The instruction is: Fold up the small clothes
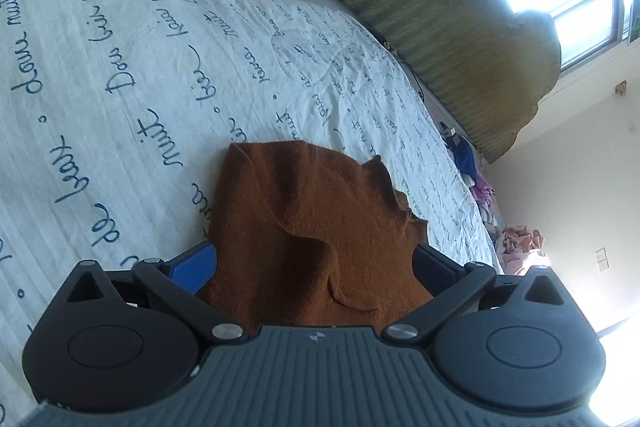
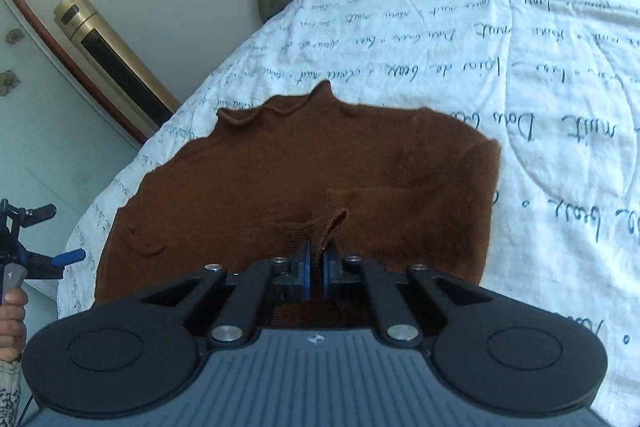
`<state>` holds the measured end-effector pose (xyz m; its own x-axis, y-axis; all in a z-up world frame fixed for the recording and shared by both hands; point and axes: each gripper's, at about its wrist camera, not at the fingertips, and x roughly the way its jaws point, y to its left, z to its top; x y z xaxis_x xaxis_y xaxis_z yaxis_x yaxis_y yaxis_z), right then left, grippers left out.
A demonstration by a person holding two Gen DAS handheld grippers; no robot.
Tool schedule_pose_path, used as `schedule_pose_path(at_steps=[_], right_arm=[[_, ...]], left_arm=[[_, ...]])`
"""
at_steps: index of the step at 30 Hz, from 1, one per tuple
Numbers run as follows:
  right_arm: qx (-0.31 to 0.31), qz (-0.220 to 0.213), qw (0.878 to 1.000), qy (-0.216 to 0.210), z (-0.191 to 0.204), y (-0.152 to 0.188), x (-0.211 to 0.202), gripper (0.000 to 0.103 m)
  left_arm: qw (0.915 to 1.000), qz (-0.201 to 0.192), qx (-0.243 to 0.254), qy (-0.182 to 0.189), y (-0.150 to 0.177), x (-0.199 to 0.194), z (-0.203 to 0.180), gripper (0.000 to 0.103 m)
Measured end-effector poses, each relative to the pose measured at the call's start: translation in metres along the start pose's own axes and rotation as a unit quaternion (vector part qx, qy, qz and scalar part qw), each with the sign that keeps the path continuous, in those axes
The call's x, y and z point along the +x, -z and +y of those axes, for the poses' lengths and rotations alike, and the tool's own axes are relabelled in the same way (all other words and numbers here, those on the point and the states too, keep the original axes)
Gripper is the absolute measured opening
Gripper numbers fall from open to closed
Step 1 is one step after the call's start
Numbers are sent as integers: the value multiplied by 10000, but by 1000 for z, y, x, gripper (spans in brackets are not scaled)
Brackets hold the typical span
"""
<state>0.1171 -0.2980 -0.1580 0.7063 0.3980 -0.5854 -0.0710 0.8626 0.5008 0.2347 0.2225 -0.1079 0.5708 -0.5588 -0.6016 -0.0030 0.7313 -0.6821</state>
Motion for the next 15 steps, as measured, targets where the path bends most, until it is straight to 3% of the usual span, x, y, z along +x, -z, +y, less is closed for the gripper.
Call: schedule_pose_path(at_steps=[5,12,13,15], right_arm=[[-267,-273,9992,139,14,-12,-31,5],[-34,-344,9969,704,-14,-7,-26,5],[144,-368,9973,624,-22,-5,-23,6],[750,-189,9969,-128,-42,-3,-18,8]], left_arm=[[9993,132,219,260,13,21,-19,103],[9949,263,805,-549,28,62,-15,103],[9931,200,972,-623,31,64,-14,103],[9892,133,1280,-697,36,61,-15,103]])
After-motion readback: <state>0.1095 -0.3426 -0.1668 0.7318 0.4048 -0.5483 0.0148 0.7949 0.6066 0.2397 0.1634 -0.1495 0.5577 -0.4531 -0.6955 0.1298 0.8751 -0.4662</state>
